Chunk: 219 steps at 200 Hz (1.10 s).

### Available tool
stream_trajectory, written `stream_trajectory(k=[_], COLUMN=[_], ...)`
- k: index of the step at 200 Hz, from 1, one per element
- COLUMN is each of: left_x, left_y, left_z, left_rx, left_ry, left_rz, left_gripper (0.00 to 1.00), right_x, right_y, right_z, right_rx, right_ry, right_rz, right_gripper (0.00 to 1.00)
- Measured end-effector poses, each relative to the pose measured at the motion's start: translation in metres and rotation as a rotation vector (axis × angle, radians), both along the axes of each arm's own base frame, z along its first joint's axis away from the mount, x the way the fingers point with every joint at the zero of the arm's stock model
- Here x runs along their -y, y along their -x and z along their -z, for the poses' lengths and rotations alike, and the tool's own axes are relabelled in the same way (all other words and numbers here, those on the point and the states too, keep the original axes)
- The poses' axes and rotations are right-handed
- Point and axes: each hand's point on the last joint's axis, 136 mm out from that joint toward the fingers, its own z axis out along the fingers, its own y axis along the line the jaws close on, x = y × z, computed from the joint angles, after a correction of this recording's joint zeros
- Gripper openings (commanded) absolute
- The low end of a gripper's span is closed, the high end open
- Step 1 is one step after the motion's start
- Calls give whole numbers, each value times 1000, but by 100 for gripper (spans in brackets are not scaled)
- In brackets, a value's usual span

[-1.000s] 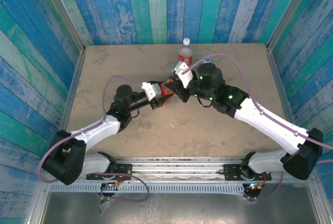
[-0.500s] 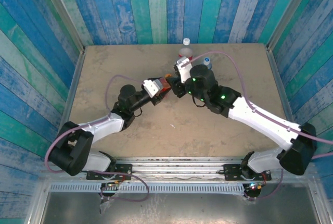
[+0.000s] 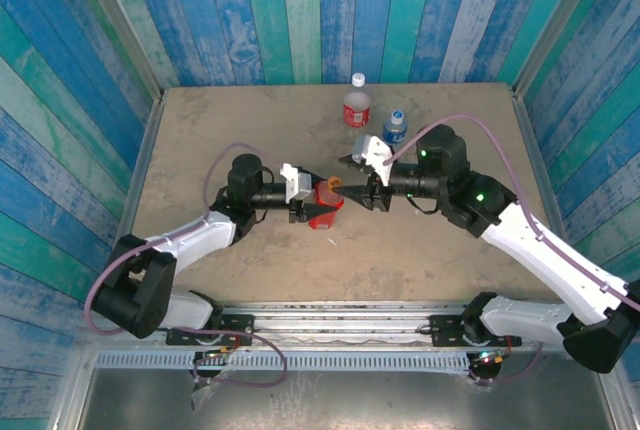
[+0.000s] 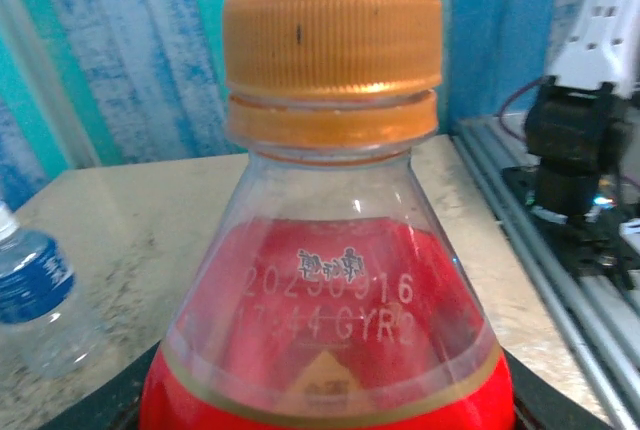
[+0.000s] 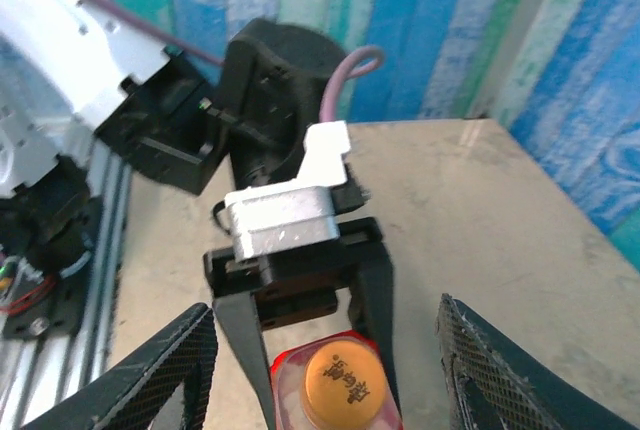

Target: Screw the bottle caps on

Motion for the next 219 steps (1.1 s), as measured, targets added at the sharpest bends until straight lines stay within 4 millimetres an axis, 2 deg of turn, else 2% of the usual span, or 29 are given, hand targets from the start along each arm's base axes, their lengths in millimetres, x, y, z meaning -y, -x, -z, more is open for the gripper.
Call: stream_trajectory(k=[27,85,118,146,165,174,197,219], left_x=[-2,-4,-4,-3,-4,-6,-9,-9], left_y=[12,20,19,10,-6,-19,-47,-68], left_z=[-6,-15,-15,-16,-18,-18,-21,-22], left_rx=[9,29,21,34,51,52,78,118], left_ry=[6,18,17,24,37,37,44,46], left_rz=[48,74,69,9,-101,-173,-353,-504], left_gripper=[56,56,55,53,52,51,50,49], right_x=[-8,-21,-22,-22,-23,-22,-21,-18], right_y=[4,3,3,-1,-17,-30,-59,-77], right_z=[14,35,37,35,34,35,33,32], right_rx=[-38,-109,-120,-114,-123,-138,-169,-180], right_ry=[37,91,106,100,83,70,16,-30], right_rz=[-66,-137,-149,-130,-32,55,312,565], right_gripper=[53,40,24,11,8,1,1,1])
